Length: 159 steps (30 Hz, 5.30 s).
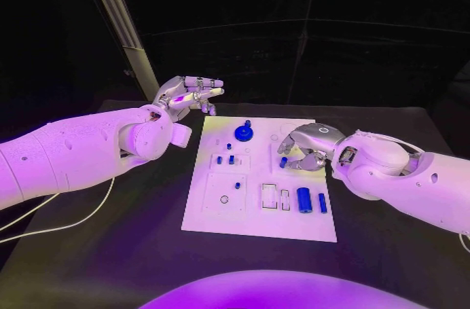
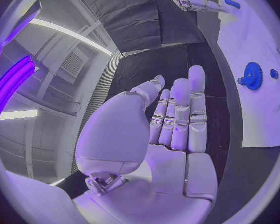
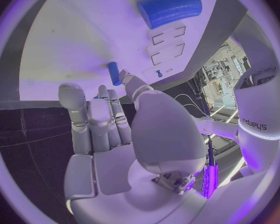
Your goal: Assemble the parts on the task board
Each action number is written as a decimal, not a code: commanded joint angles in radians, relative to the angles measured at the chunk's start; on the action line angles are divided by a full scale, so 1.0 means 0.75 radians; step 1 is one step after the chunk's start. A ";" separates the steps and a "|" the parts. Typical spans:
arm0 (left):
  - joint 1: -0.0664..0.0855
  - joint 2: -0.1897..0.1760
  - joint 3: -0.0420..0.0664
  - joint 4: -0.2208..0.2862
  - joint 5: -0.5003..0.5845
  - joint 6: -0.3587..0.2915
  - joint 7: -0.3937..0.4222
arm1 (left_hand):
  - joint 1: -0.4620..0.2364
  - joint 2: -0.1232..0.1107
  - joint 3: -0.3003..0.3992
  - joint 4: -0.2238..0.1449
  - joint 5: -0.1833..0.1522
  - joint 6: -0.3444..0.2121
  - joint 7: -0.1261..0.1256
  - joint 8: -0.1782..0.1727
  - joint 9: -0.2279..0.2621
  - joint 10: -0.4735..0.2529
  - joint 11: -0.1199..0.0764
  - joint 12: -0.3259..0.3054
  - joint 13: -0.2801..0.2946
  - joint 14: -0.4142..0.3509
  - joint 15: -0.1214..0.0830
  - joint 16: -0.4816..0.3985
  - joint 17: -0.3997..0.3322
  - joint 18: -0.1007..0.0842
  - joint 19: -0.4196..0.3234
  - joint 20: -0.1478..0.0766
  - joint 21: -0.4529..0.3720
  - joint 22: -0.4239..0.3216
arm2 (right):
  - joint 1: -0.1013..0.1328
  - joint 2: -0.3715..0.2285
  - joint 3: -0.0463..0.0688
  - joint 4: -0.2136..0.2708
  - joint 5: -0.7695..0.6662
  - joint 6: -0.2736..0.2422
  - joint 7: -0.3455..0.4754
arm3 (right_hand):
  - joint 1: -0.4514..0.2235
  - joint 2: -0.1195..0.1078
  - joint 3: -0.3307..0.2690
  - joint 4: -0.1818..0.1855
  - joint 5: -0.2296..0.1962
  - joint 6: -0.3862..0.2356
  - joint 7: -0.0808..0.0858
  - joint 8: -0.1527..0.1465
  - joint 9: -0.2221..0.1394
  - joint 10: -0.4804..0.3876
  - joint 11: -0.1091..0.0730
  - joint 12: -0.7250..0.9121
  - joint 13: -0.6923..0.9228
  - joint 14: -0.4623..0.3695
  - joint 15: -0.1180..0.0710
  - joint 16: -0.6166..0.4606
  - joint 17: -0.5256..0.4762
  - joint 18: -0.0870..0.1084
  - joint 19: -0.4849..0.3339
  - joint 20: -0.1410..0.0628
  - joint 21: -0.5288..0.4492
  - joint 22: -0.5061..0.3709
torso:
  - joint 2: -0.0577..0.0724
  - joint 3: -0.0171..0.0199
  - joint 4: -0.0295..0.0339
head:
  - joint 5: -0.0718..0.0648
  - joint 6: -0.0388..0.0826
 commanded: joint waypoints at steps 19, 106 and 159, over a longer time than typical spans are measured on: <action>0.003 0.003 0.001 -0.004 0.005 0.021 0.001 | 0.008 0.002 0.001 -0.005 0.005 0.005 0.003 0.004 -0.001 -0.006 0.002 0.010 -0.002 -0.009 -0.001 -0.009 -0.003 0.017 -0.009 -0.003 -0.004 -0.002 | 0.003 0.030 0.001 -0.016 0.001 0.104 0.006 | 0.042 0.065 0.110 0.012 -0.058 0.128 -0.015 0.023 0.008 0.153 -0.026 -0.028 0.000 0.029 -0.035 0.076 0.083 -0.029 0.066 -0.023 0.087 0.130 | 0.000 0.0008 -0.0013 | 0.004 -0.007; 0.004 0.036 0.001 -0.022 0.005 0.027 -0.004 | 0.008 0.004 0.001 -0.005 0.005 0.005 0.003 0.005 -0.001 -0.008 0.002 0.015 -0.002 -0.011 0.000 -0.010 -0.006 0.017 -0.010 -0.003 -0.006 -0.004 | -0.062 0.358 -0.037 0.030 -0.071 0.160 0.093 | 0.071 0.078 0.285 -0.030 -0.118 0.180 -0.015 0.006 0.014 0.225 -0.031 -0.098 0.005 0.028 -0.041 0.109 0.109 -0.041 0.080 -0.032 0.141 0.206 | 0.000 0.0009 -0.0016 | 0.070 -0.050; 0.005 0.035 0.000 -0.033 0.005 0.037 -0.014 | 0.007 0.004 0.000 -0.006 0.005 0.001 0.005 0.005 -0.002 -0.011 0.003 0.019 -0.004 -0.012 0.000 -0.010 -0.009 0.017 -0.011 -0.002 -0.008 -0.006 | -0.059 0.047 -0.043 0.226 0.322 -0.313 0.105 | -0.046 0.031 -0.109 0.069 -0.001 -0.017 0.026 0.030 0.008 0.108 0.003 0.043 0.028 0.012 -0.009 0.045 -0.015 -0.019 0.045 0.004 0.051 0.076 | -0.010 -0.0010 -0.0092 | 0.025 -0.012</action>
